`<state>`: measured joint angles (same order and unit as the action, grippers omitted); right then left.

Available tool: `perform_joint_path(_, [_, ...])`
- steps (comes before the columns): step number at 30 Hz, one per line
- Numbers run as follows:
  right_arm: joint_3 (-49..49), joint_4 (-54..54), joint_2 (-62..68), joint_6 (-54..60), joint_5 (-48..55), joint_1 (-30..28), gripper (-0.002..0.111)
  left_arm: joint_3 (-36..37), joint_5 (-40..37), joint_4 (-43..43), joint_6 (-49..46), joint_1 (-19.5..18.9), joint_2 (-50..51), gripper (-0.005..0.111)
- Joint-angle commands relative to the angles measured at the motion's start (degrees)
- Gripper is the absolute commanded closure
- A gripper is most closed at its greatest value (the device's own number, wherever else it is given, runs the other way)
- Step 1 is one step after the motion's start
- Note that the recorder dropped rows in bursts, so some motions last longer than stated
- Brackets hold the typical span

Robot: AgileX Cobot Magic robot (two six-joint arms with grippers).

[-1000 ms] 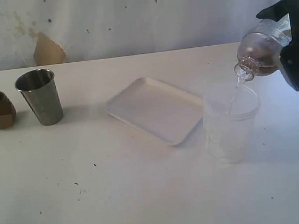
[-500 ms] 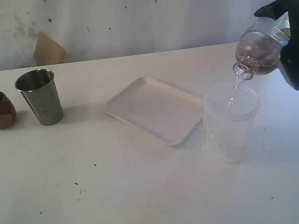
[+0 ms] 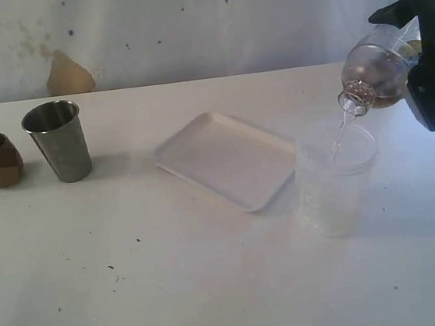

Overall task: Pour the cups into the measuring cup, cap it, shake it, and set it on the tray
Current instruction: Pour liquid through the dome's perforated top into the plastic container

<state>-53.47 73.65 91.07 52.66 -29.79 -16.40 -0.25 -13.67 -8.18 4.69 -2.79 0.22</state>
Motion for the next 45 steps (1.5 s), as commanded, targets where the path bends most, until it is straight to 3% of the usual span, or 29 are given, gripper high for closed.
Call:
perform_joint_path(1, [-0.7,-1.4,-0.9,-0.4,-0.9,0.0,0.108,0.3,0.1,0.4,0.2,0.1,-0.2,0.107])
perform_joint_path(28, [-0.7,-1.4,-0.9,-0.4,-0.9,0.0,0.108,0.3,0.1,0.4,0.2,0.1,-0.2,0.107])
perform_joint_path(45, [-0.7,-1.4,-1.0,8.1,-1.5,0.0,0.108,0.3,0.1,0.4,0.2,0.1,-0.2,0.107])
